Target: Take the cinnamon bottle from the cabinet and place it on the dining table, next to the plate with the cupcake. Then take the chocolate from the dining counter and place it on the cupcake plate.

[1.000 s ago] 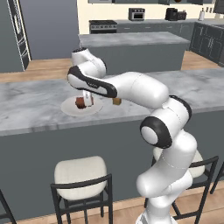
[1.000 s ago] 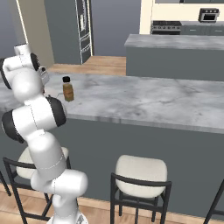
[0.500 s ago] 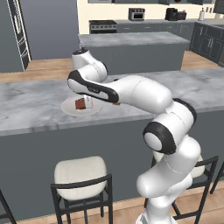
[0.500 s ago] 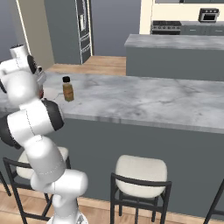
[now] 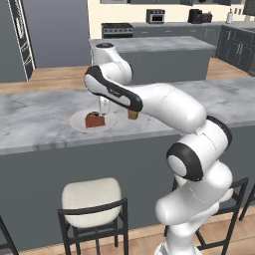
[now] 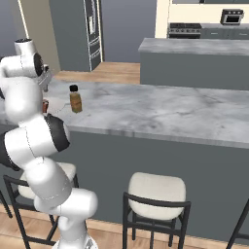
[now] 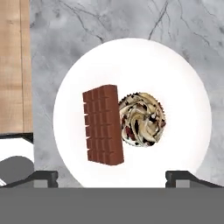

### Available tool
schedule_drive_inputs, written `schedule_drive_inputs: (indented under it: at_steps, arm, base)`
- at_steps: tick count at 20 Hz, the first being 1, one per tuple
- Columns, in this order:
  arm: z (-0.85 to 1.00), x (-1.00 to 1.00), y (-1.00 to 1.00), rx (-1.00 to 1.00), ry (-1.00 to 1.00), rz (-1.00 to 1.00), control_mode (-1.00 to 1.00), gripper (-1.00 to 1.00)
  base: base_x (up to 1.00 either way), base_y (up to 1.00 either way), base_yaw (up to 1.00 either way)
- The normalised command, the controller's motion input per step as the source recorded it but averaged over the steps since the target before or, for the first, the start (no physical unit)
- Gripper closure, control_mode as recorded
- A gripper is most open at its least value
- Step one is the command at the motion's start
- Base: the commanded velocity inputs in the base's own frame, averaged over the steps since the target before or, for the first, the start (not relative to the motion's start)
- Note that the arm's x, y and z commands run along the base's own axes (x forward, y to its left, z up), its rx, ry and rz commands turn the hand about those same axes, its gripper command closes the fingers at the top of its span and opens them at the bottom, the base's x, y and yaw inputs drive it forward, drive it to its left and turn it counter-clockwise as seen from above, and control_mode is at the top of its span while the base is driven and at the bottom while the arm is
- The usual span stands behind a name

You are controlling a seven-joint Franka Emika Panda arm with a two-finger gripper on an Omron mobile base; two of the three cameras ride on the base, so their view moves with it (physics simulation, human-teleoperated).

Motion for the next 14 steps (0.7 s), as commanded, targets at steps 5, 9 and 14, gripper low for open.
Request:
schedule_drive_inputs:
  at_steps: [5, 9, 14]
  arm:
    - [0.87, -0.36, -0.17, 0.10, 0.01, 0.00, -1.00, -1.00]
    - [0.46, -0.57, -0.55, 0.12, 0.00, -0.01, -1.00, -1.00]
    - [0.49, -0.47, -0.81, 0.12, -0.03, -0.03, -1.00, -1.00]
  base:
    - [0.00, 0.00, 0.00]
    - [0.00, 0.00, 0.00]
    - [0.00, 0.00, 0.00]
